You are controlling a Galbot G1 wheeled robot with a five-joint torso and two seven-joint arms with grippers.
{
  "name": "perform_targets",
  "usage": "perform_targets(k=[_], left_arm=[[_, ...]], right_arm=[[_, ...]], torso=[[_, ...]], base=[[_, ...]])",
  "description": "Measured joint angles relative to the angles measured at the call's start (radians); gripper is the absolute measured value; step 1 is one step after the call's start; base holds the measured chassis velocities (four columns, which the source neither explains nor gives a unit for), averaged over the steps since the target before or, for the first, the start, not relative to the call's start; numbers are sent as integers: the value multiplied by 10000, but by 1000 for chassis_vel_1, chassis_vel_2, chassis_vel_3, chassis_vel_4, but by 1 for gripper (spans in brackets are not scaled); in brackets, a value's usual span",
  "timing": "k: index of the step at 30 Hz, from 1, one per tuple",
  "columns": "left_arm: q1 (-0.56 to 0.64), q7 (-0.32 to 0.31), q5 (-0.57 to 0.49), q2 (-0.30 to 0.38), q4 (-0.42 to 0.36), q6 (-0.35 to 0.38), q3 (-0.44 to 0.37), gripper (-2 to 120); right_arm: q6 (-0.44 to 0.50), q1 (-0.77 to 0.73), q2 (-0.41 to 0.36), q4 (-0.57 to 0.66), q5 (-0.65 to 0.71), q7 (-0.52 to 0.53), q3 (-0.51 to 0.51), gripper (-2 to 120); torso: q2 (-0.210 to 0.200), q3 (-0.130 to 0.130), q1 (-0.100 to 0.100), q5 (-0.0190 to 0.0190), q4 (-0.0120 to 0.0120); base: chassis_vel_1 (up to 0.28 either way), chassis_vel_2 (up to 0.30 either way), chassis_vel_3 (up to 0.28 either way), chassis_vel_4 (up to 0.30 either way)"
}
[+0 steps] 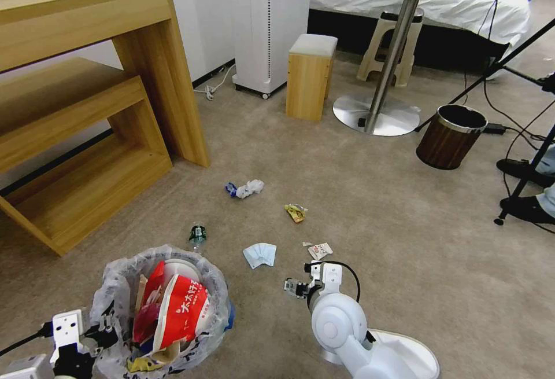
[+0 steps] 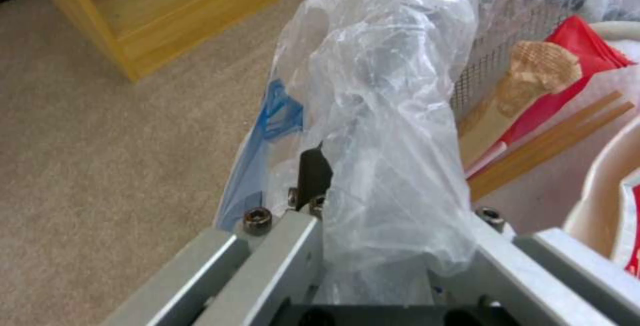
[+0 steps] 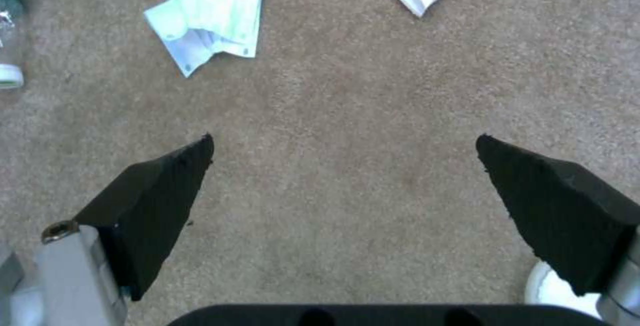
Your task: Pick up the trash bin and place the garbage on the floor into it.
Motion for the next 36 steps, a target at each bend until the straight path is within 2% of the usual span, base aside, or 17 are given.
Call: perform_targets(k=[12,30,36], left_arm=[[-17,92,107,29,140,16,92,1],[-35,106,-98,125,144,55,126,1],[-23,140,-179,245,117,65,88,1]], right_arm=[[31,-86,-53,25,9,-61,-64,100],[-15,-45,-203,195,331,123,-107,100],[-28,-81,-326,326,346,189,-101,100]], torso=[[-1,0,0,0,-1],[0,1,1,0,-6],[0,0,0,0,2]], base=[[-36,-39,-39,-42],[-109,-104,-108,-108],[-15,-17,-11,-14]])
